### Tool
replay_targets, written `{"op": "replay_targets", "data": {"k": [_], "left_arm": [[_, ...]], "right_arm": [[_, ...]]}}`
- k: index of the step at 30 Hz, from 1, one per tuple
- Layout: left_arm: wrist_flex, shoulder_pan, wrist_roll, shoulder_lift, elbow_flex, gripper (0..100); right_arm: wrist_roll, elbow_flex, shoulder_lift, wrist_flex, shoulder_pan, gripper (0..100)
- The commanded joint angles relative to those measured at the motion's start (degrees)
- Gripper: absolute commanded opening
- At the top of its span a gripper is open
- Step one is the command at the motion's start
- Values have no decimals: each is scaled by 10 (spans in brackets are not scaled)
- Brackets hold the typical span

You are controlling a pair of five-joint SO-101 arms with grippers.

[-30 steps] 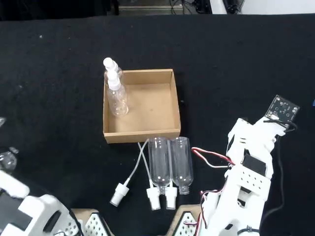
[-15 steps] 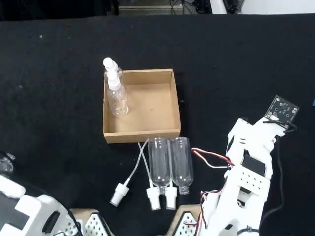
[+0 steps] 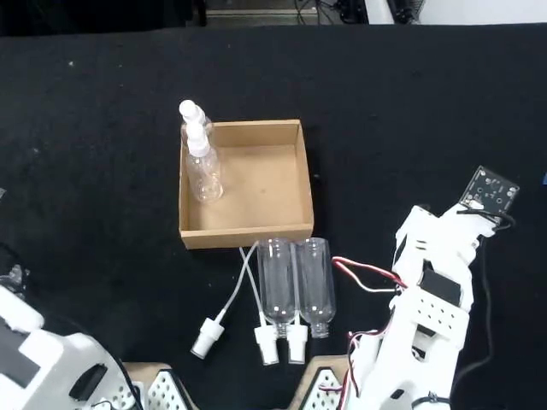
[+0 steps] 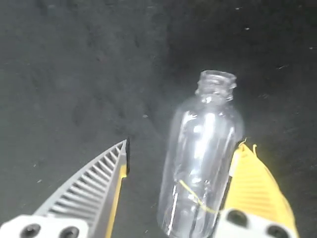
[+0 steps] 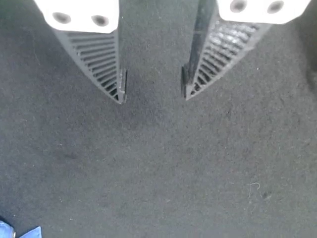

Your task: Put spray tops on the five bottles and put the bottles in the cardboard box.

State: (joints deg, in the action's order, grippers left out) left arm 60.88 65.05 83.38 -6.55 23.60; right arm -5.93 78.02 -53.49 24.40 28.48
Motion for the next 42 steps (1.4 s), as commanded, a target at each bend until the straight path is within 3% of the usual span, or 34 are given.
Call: {"op": "replay_targets", "data": {"k": [1,10,23,34,42], "left_arm": [[-12,-6,40,22,-10,321],[-13,-35,40,86,-11,318],[-41,10,78,97,-5,318],[-41,-5,78,97,22,316],[-26,0,77,87,39,96]], "right_arm": [[5,-3,-15,-17,9,172],[5,-3,-15,-17,9,172],[5,-3,-15,-17,9,172],[5,-3,-15,-17,9,172],[5,-3,-15,-17,9,172]]}}
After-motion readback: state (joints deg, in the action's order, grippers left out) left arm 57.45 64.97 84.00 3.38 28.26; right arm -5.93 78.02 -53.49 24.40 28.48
